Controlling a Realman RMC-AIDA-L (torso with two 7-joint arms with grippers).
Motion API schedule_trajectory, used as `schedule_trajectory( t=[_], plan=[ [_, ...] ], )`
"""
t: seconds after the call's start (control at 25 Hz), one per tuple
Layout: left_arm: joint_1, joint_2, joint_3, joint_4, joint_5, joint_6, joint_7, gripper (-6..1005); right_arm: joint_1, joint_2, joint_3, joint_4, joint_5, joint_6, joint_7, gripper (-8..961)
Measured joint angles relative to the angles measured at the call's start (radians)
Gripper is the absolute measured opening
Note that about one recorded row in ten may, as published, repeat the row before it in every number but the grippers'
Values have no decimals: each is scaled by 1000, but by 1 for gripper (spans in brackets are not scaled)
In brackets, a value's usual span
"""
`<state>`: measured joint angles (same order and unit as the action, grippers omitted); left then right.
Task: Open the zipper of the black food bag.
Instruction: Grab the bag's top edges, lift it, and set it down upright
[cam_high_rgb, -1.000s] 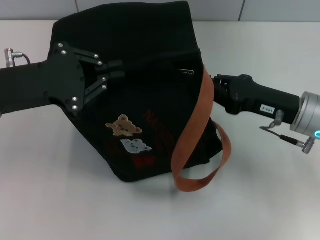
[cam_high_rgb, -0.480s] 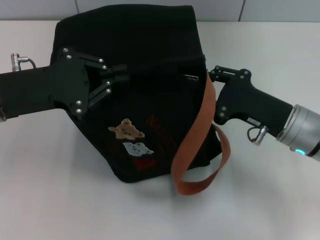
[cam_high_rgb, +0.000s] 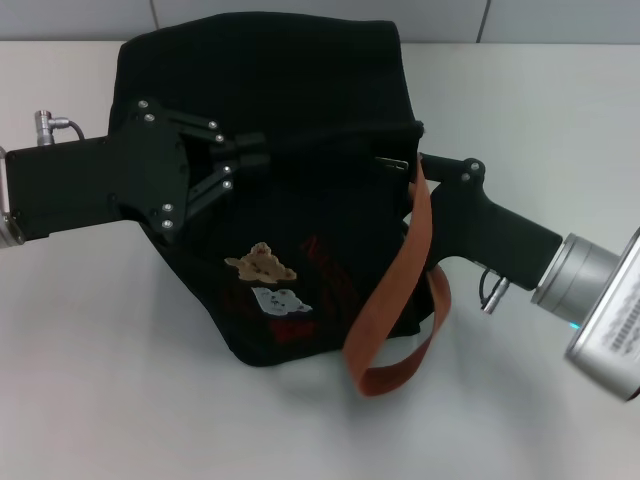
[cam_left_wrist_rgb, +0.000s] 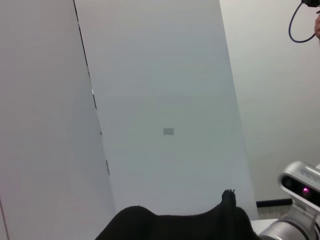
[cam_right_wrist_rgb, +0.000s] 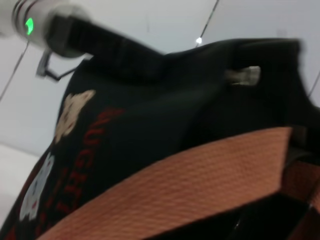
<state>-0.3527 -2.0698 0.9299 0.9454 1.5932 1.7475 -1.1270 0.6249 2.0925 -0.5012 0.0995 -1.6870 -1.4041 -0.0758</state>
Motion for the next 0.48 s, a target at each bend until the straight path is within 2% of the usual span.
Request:
schedule_trajectory(
  t=[0.12,0.2,0.48],
  plan=[
    [-5,0,-2,-10,0,0,0,82,-1,0,22,35,0,6,-96,304],
    [-12,1,-3,-21,0,0,0,82,-3,0,70,98,0,6,-245,302],
    [-16,1,2,-24,2,0,0,82,-7,0,122,166,-7,-14,-408,294]
  ],
)
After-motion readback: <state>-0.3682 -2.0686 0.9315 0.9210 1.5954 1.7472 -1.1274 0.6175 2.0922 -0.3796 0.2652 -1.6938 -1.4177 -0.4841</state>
